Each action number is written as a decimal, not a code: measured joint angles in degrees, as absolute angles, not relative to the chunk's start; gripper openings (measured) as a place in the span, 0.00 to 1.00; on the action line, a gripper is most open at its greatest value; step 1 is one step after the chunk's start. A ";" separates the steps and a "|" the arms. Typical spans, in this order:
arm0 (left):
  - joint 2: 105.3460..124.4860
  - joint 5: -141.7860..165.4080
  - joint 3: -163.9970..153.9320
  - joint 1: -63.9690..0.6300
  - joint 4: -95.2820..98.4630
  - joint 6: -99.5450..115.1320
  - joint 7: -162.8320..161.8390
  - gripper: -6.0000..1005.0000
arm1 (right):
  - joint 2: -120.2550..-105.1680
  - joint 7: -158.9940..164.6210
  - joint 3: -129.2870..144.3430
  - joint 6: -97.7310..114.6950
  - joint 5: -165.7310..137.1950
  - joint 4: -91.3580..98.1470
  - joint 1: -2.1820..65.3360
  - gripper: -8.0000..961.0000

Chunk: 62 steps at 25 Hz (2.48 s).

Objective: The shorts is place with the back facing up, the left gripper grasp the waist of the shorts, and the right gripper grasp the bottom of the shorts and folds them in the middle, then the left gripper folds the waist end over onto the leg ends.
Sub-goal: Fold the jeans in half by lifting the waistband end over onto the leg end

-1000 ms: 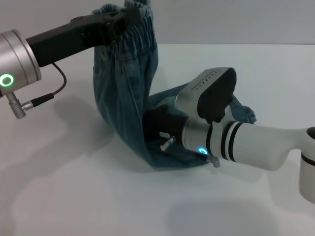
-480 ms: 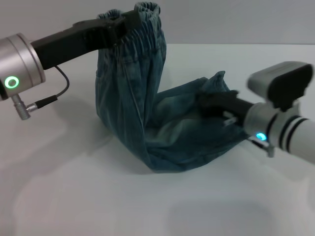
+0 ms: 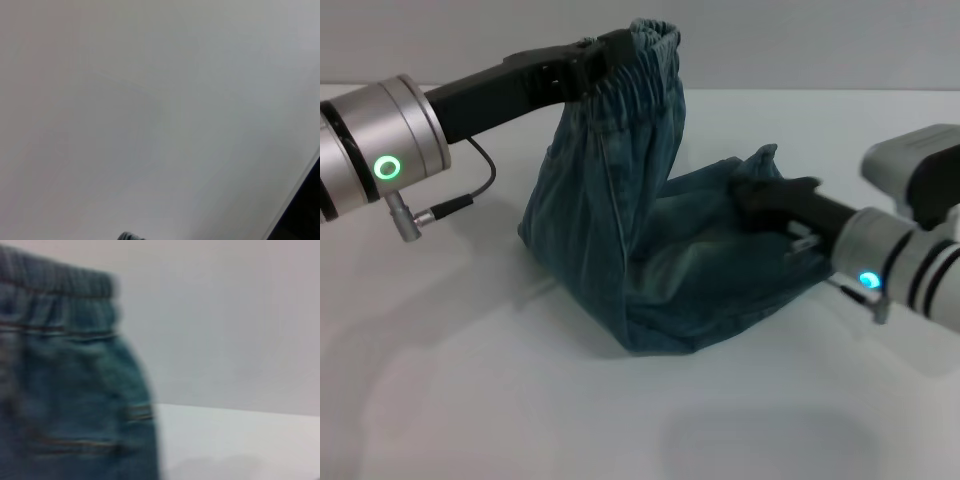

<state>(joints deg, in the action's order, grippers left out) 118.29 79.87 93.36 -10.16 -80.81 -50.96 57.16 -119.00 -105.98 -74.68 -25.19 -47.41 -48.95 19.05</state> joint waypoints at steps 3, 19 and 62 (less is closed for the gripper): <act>118.26 79.26 93.88 -9.98 -81.47 -50.87 57.21 0.02 | -119.19 -104.78 -70.50 -25.54 -47.12 -48.98 20.87 0.14; 118.12 78.92 94.13 -9.23 -85.11 -49.47 58.57 0.02 | -119.43 -100.59 -55.99 -25.25 -41.39 -46.00 32.96 0.14; 118.53 75.16 86.50 -13.56 -76.54 -41.78 63.81 0.01 | -119.24 -105.55 -92.44 -17.32 -57.51 -54.47 9.97 0.15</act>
